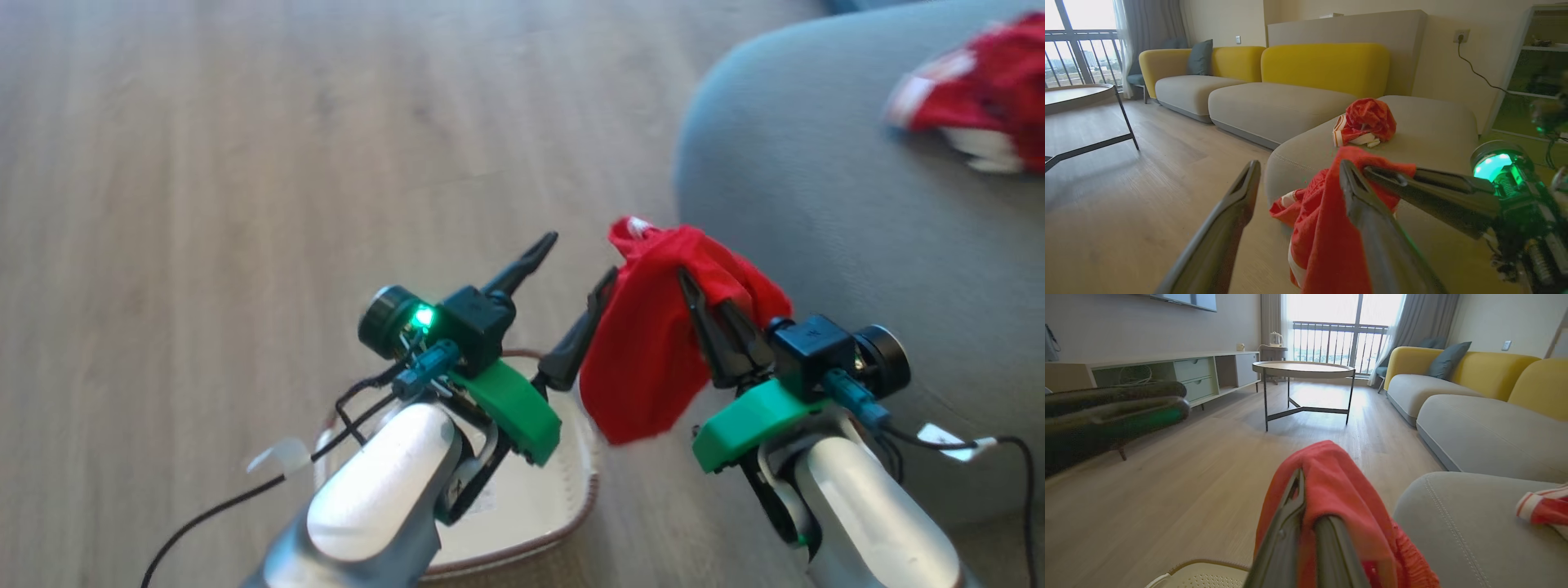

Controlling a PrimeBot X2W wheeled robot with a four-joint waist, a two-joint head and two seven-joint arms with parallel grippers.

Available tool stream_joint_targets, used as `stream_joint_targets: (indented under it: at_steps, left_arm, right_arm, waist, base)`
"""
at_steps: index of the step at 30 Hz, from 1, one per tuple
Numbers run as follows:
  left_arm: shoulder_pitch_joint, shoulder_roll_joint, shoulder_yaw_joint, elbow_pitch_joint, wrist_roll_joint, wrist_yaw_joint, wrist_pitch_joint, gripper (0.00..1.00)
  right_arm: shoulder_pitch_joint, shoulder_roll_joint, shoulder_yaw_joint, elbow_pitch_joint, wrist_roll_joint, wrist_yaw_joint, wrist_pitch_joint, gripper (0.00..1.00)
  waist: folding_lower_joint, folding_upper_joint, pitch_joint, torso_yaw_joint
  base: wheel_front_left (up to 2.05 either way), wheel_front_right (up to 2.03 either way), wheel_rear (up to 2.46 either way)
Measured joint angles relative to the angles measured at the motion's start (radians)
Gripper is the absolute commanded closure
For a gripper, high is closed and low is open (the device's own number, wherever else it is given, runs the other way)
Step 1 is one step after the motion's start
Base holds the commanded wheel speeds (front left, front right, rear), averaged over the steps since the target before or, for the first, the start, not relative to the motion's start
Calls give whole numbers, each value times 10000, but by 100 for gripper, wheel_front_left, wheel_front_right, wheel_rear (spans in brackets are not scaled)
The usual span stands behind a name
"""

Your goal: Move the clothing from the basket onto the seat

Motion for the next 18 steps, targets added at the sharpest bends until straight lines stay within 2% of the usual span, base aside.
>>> stream_joint_targets:
  at_steps: [12,18]
  left_arm:
    - [430,2,-232,-378,-157,-98,2,0]
    - [413,-6,-594,-493,-169,-272,2,0]
  right_arm:
    - [565,-186,-1018,-1087,127,0,0,100]
    - [1243,-196,-2167,-1822,84,0,0,100]
  waist:
    - [0,0,-242,-2616]
    - [0,0,-33,-3310]
  base:
    - [0,0,0]
    - [0,0,0]
